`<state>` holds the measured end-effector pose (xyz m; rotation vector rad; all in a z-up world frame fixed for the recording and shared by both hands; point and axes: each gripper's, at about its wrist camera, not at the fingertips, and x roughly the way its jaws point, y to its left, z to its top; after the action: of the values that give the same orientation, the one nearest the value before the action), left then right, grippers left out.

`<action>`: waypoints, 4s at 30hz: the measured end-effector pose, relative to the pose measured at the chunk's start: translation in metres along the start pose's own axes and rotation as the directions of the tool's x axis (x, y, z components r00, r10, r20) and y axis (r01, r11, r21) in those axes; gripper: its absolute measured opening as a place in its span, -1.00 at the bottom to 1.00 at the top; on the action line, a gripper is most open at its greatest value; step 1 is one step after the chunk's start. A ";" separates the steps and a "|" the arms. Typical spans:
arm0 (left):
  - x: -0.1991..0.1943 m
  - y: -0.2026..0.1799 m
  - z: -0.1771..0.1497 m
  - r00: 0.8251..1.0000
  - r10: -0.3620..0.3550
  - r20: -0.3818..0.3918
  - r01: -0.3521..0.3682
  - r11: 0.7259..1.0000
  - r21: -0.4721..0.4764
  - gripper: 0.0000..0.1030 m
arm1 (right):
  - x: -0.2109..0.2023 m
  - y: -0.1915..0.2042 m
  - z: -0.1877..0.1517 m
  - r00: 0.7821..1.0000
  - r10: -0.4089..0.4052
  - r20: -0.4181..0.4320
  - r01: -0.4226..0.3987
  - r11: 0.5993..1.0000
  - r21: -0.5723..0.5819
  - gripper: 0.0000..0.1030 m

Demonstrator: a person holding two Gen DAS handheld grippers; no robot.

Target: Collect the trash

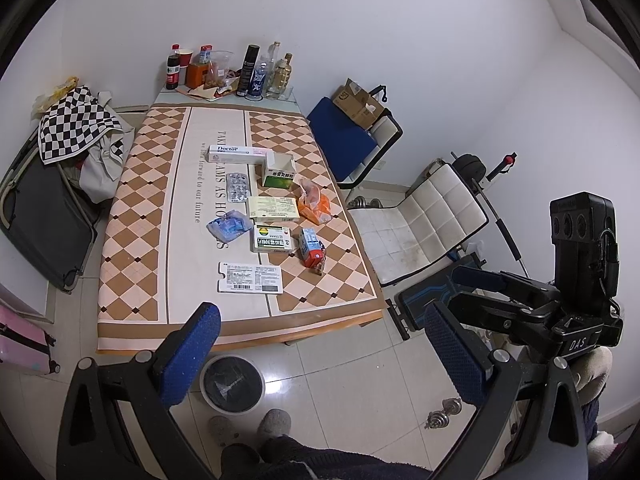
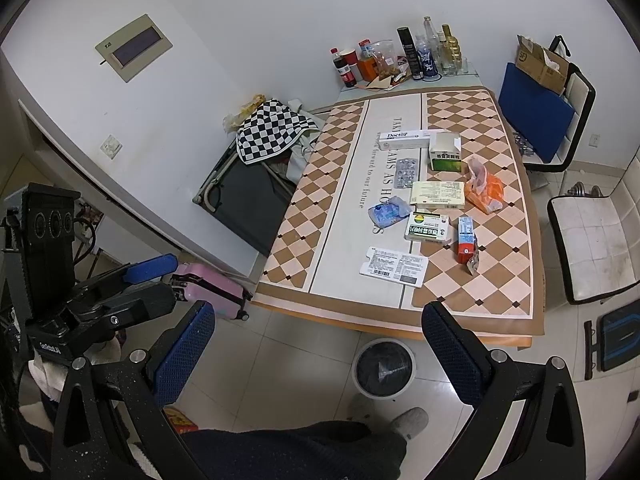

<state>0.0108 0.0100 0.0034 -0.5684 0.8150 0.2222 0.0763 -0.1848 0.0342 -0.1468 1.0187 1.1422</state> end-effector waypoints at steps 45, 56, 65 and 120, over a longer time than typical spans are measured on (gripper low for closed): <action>0.256 0.159 -0.010 0.810 0.411 -0.419 -0.529 0.820 -0.218 1.00 | 0.240 -0.204 0.047 0.883 -0.392 -0.259 0.461 0.830 0.314 0.62; 0.379 0.185 -0.049 0.843 -0.060 -0.534 -0.485 0.342 -0.805 0.58 | 0.382 -0.287 0.078 0.810 -0.322 -0.491 0.451 0.876 0.170 -0.11; 0.395 0.169 -0.041 0.825 0.006 -0.565 -0.564 0.055 -0.824 0.57 | 0.378 -0.306 0.085 0.833 -0.266 -0.485 0.405 0.890 0.208 -0.17; 0.423 0.245 -0.329 0.795 0.243 -0.556 -0.344 0.935 -0.084 0.42 | 0.448 -0.205 -0.365 0.835 -0.167 -0.524 0.396 0.844 0.362 -0.22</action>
<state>-0.0070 0.0186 -0.5853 -0.6865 1.4517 0.4401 0.0437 -0.1816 -0.5779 -0.2017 1.6226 0.5603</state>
